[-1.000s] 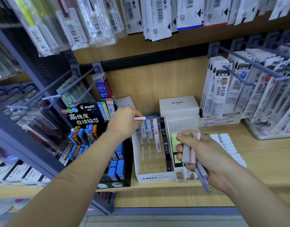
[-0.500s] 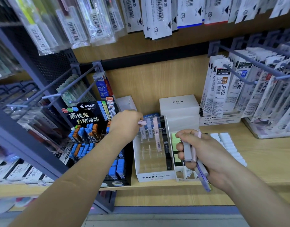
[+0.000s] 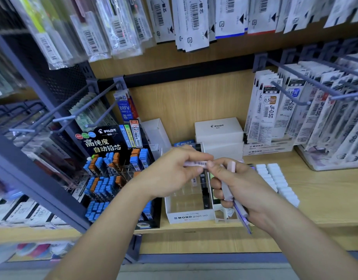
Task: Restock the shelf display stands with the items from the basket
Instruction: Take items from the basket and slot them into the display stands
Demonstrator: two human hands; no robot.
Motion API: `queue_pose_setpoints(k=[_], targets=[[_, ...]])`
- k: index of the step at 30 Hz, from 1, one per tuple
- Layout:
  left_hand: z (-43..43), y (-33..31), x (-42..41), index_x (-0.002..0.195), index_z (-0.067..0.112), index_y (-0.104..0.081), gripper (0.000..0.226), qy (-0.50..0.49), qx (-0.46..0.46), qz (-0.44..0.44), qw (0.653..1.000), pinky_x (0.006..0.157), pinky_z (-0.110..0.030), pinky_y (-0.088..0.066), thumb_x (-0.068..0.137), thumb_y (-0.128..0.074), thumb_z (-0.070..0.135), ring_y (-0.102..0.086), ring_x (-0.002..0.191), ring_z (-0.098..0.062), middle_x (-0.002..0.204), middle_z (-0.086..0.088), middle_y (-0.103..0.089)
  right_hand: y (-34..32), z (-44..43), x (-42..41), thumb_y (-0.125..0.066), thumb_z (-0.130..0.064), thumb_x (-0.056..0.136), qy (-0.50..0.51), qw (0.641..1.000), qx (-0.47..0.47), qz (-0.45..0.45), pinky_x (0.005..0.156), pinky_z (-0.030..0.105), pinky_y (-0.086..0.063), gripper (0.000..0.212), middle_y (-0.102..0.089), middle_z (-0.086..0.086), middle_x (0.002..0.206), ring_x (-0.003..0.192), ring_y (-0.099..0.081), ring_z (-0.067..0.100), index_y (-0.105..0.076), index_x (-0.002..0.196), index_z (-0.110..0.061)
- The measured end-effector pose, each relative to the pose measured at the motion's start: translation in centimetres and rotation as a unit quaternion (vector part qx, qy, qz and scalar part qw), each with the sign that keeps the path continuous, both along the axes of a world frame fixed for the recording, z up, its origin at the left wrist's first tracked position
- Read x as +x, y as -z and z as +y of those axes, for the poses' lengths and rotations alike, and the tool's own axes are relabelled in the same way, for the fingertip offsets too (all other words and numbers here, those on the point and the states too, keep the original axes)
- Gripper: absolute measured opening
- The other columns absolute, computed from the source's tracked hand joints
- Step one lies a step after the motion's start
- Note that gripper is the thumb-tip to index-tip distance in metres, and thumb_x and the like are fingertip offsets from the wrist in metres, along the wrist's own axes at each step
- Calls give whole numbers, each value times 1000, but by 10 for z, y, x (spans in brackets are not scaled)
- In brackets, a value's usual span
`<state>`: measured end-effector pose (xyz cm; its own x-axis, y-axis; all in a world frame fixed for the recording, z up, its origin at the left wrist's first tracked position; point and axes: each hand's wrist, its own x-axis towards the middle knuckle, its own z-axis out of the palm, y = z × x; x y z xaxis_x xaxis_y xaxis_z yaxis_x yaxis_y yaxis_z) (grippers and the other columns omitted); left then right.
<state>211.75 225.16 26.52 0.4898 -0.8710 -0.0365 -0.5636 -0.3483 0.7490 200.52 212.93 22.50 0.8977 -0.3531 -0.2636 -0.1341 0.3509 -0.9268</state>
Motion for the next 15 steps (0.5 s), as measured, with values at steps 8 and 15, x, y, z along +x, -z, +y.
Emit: queue_pose_setpoints(k=[8,15], targets=[[14,1,12,95,3,-69,23,-148,-232,292,916,68,-21,-57,72,-66,4,-70,71,-18,84,-16,-73,-1,-2,-1,-65,-20,91,28,999,14,-21,38,18,-25,11,-47,2,55,44,-39,12,-61,81,-17],[14,1,14,90,6,-72,19,-158,-216,251,930,68,-21,-57,71,-69,5,-70,74,-19,85,-17,-73,2,-4,-3,-64,-23,92,-25,998,-49,17,38,19,-26,11,-46,1,54,43,-37,13,-64,90,-12]])
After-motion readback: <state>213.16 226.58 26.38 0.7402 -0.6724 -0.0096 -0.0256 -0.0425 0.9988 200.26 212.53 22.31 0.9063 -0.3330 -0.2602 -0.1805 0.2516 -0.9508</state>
